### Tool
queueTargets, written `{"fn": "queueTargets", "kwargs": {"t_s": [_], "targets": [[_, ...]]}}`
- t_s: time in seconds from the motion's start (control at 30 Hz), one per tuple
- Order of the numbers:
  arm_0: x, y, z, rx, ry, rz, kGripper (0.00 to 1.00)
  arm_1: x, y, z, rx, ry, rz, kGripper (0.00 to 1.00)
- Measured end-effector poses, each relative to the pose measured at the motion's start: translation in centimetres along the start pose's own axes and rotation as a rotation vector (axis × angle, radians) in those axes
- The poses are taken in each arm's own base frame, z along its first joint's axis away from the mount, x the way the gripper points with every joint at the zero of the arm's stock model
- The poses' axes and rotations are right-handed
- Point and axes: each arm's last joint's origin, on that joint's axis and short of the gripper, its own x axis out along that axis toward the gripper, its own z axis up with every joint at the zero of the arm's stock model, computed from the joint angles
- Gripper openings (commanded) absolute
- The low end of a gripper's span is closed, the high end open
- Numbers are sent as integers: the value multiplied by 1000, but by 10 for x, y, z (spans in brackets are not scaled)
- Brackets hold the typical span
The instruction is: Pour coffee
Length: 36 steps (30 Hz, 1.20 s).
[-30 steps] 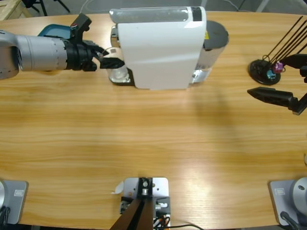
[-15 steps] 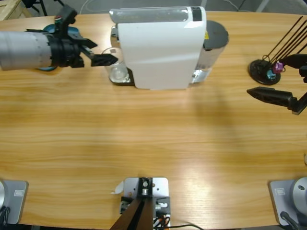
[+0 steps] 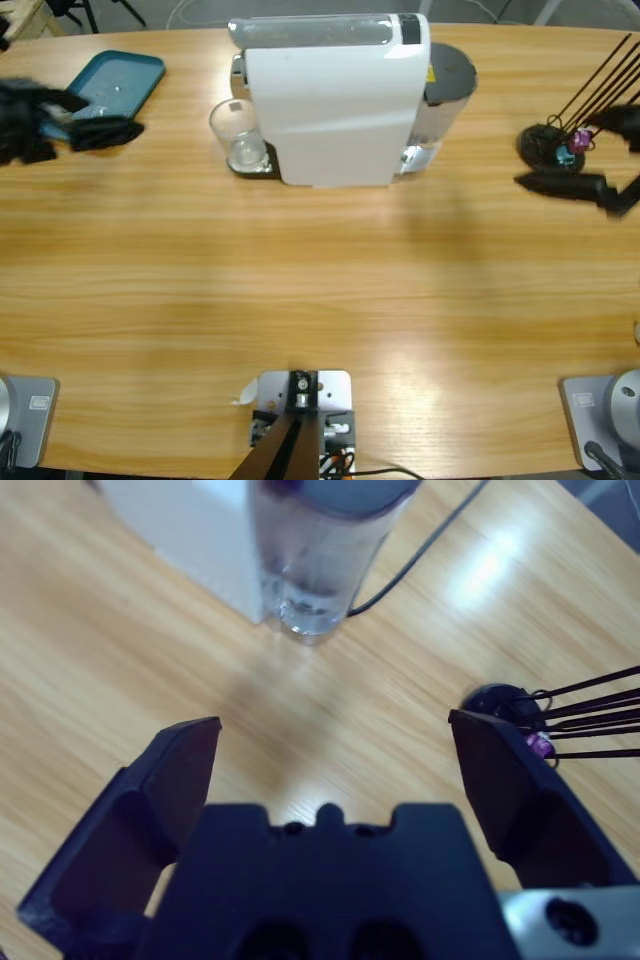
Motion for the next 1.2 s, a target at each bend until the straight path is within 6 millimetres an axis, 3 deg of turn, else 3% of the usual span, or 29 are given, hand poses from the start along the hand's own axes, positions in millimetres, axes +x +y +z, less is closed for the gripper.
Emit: {"fn": "queueTargets", "kwargs": {"t_s": [0.07, 0.17, 0.27, 0.3, 0.4, 0.43, 0.87, 1.2], "targets": [[-1, 2, -11, -24, 31, 31, 933, 4, -2, 19, 17, 26, -12, 954], [-1, 4, -13, -75, 39, 69, 933, 6, -7, 44, 38, 41, -23, 775], [-5, 5, -16, -111, 113, 81, 945, 2, -11, 65, 49, 44, -26, 713], [-9, 5, -16, -109, 137, 74, 954, 1, -12, 71, 52, 46, -21, 587], [-23, 5, -18, -106, 136, 62, 954, -1, -13, 85, 56, 54, -2, 38], [-28, 6, -18, -107, 123, 60, 954, -2, -13, 89, 57, 58, 2, 0], [-40, 4, -18, -96, 86, 9, 950, 33, -16, 168, -50, 104, 40, 0], [-40, 3, -18, -96, 88, -8, 950, 70, -13, 203, -63, 156, 61, 0]]}}
